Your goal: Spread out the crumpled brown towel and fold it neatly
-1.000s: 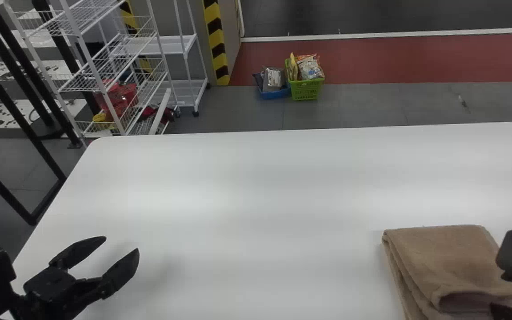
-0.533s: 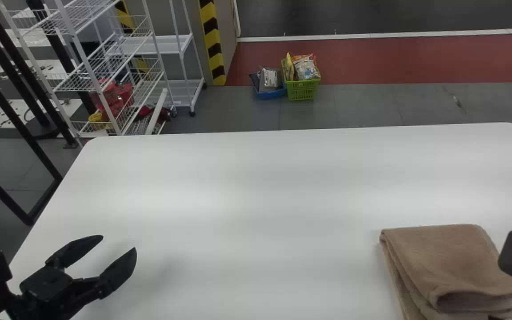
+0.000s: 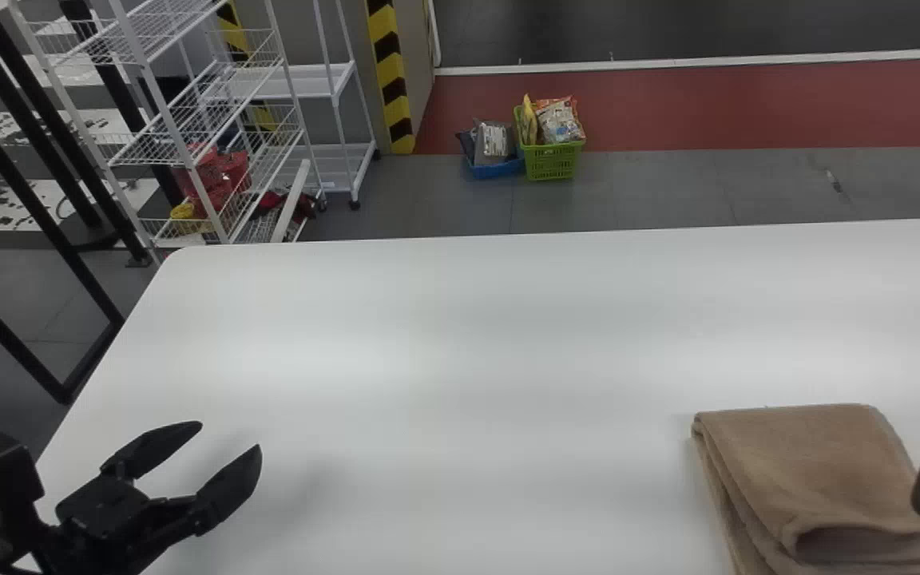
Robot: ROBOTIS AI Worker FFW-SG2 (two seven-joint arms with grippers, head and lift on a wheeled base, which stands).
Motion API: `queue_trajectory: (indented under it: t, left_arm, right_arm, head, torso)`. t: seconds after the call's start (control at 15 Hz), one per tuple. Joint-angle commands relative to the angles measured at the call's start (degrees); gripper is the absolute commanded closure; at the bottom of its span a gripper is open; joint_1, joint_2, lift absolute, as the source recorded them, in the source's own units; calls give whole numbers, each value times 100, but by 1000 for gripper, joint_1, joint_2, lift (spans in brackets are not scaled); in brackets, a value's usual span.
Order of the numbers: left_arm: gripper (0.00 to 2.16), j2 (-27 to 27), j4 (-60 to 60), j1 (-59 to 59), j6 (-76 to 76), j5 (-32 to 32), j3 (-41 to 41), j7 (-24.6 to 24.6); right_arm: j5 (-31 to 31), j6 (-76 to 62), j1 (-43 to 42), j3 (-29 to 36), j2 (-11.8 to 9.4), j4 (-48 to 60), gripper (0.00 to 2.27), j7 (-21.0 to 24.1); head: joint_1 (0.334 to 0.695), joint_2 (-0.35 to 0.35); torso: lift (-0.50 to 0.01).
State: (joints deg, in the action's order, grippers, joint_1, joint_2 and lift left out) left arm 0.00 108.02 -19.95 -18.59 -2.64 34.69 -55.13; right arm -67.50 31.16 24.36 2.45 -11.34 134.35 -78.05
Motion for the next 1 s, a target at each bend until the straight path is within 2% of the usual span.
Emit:
queue_trajectory:
  t: [0.0, 0.53, 0.8, 0.87, 0.93]
  left_arm:
    - [73, -15, 9, 0, 0, 18, -23, 3]
    - [73, -15, 0, -35, 0, 35, 12, 20]
    - [73, -15, 0, -44, 18, 26, 21, 20]
    - [73, -15, -9, -44, 18, 26, 21, 29]
    - [73, -15, -18, -44, 35, 26, 21, 29]
  right_arm:
    - [0, -114, -230, -69, -8, -322, 252, -28]
    - [-149, -114, -617, -430, -35, -998, 292, -28]
    - [-158, -96, -669, -439, -35, -1051, 863, -28]
    - [-141, -79, -669, -412, -35, -1051, 974, -28]
    - [-62, -79, -687, -386, -26, -1051, 974, -28]
  head:
    - [695, 137]
    - [695, 150]
    - [695, 159]
    - [695, 159]
    - [695, 159]
  torso:
    - [-128]
    - [-128]
    - [-128]
    - [-128]
    - [-128]
